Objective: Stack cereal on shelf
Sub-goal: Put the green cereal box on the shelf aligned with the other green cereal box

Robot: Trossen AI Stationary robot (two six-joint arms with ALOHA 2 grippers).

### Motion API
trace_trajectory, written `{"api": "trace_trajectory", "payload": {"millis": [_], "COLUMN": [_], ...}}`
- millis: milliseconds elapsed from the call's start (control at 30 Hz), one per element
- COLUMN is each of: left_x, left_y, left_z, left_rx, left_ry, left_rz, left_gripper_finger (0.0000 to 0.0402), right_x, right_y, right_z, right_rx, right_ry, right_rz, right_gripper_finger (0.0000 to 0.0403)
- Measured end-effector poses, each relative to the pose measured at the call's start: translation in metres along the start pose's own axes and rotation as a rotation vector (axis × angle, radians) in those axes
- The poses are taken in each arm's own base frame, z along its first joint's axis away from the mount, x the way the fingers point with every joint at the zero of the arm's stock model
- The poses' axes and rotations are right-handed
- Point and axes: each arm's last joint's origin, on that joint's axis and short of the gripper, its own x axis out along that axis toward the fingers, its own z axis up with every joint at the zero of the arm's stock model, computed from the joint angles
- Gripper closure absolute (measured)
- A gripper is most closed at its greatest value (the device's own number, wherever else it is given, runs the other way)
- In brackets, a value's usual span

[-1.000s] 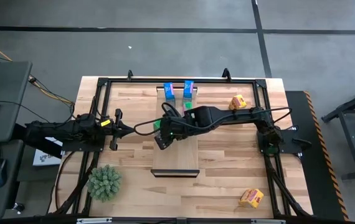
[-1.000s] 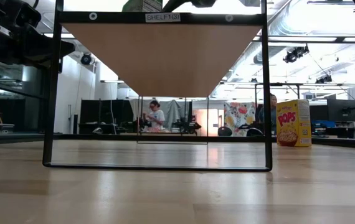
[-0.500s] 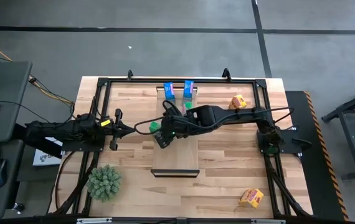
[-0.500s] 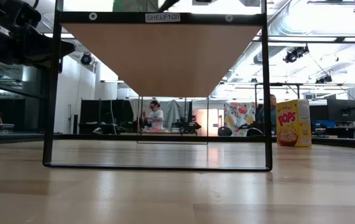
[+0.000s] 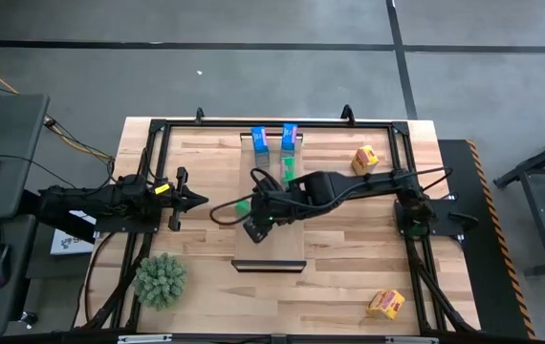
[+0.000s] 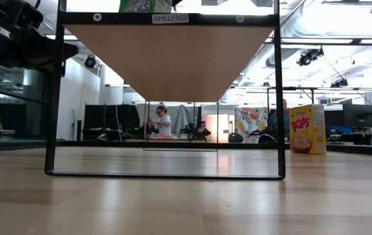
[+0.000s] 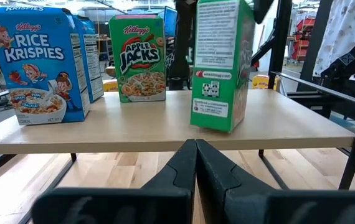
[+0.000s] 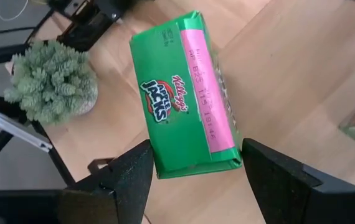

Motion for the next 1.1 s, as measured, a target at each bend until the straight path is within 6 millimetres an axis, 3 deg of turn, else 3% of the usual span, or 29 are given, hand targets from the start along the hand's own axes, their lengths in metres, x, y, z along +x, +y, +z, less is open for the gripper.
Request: {"api": "trace_trajectory", "payload": {"millis": [400, 800, 967, 1100], "left_x": [0.0, 0.0, 0.0, 0.0], "left_y": [0.0, 0.0, 0.0, 0.0], "left_z": [0.0, 0.0, 0.0, 0.0], "left_rx": [0.0, 0.0, 0.0, 0.0], "left_ry": [0.0, 0.0, 0.0, -0.001], "left_rz": [0.0, 0.0, 0.0, 0.0], "left_gripper_finger": [0.0398, 0.0398, 0.0398, 0.0398], "right_x": [-0.001, -0.003, -0.007, -0.015], "right_y": [0.005, 0.007, 0.019, 0.037], "right_z": [-0.003, -0.013, -0.028, -0.046], "right_rx": [-0.069, -0.141, -0.176, -0.273], "right_ry": [-0.021, 0.17, 0.171, 0.04], "right_rz": [0.023, 0.121, 0.152, 0.149], "right_gripper_finger": [0.0166, 0.0166, 0.0166, 0.0166]}}
